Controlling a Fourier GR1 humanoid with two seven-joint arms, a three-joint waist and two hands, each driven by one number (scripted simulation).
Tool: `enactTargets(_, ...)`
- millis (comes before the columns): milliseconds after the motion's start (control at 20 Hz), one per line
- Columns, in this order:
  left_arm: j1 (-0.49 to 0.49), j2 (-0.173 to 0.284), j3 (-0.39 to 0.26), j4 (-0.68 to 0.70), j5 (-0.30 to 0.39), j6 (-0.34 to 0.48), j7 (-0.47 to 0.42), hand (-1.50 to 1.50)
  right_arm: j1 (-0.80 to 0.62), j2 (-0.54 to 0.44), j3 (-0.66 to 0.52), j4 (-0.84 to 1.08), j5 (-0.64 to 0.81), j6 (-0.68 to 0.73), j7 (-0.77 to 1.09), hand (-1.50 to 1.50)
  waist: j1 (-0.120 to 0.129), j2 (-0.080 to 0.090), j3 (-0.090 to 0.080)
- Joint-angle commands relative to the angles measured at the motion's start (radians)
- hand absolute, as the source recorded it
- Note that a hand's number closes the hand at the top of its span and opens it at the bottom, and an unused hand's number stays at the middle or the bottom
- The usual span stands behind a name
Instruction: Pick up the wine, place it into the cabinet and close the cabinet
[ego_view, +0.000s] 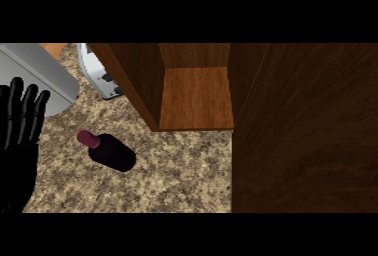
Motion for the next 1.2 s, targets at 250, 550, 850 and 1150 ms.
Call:
enactTargets(250, -0.111, 0.139, -0.095, 0.059, 0.368, -0.429, -0.066, -1.50, 0.069, 0.029, 0.018, -0.064, -0.020, -0.006, 0.017, -1.50, -0.046, 0.003, -0.035)
enactTargets(550, -0.078, 0.263, -0.043, 0.183, 0.747, -0.608, 0.120, -1.50, 0.155, 0.027, 0.144, -0.193, -0.163, 0.077, 0.211, -1.50, -0.015, 0.001, -0.033)
enactTargets(850, -0.137, 0.439, 0.062, 0.166, 1.052, -0.602, 0.286, -1.50, 0.248, 0.044, 0.250, -0.447, -0.103, 0.004, 0.386, -1.50, -0.001, -0.002, -0.031)
enactTargets(1150, -0.156, 0.502, 0.135, 0.189, 1.193, -0.579, 0.361, -1.50, 0.114, 0.063, 0.332, -0.515, -0.012, -0.076, 0.557, -1.50, 0.007, 0.001, -0.032)
